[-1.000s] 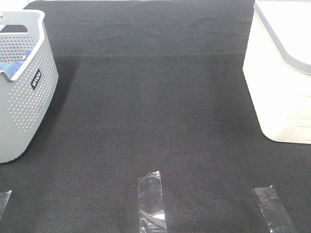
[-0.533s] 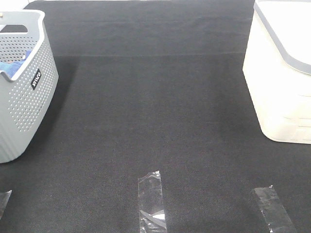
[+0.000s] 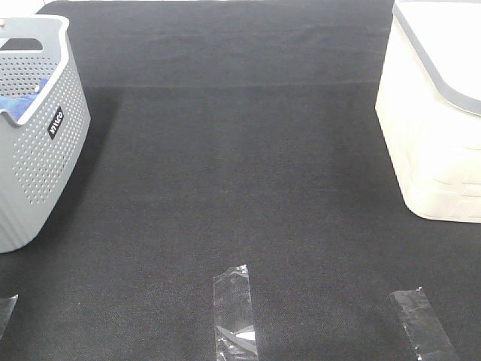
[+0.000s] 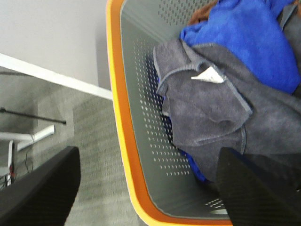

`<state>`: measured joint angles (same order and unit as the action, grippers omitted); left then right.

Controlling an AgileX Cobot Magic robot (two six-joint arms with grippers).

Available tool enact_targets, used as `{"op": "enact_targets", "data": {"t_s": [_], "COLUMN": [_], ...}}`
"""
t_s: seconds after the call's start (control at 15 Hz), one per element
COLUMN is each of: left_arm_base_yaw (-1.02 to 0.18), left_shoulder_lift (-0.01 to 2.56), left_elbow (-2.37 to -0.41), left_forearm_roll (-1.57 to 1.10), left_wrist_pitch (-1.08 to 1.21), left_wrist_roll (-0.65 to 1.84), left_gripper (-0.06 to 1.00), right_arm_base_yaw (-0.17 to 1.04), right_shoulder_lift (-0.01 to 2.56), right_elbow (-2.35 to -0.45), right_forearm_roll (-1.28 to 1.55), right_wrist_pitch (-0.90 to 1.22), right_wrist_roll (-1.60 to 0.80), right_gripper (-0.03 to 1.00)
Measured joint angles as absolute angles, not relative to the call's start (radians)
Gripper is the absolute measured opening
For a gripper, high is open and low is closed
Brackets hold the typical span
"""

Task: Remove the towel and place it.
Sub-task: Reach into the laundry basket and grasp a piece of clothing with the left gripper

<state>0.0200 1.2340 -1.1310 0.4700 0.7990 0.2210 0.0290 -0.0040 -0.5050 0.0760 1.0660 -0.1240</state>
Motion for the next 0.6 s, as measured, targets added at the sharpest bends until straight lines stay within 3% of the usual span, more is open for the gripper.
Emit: {"op": "enact_targets", "data": {"t_s": [0.6], "left_arm_base_yaw": [0.020], "left_shoulder_lift": [1.669], "left_elbow": [-1.432], "left_forearm_roll": [0.424], "left_wrist_pitch": [0.940], "left_wrist_roll": [0.512], "left_gripper": [0.75], "right_arm_base_yaw": [0.029], "right_shoulder_lift": [-0.004], "right_elbow": [-0.505], "right_forearm_roll": [0.076], "right_wrist_pitch": [1.066], "right_wrist_roll": [-0.124], "right_gripper": [0.83]}}
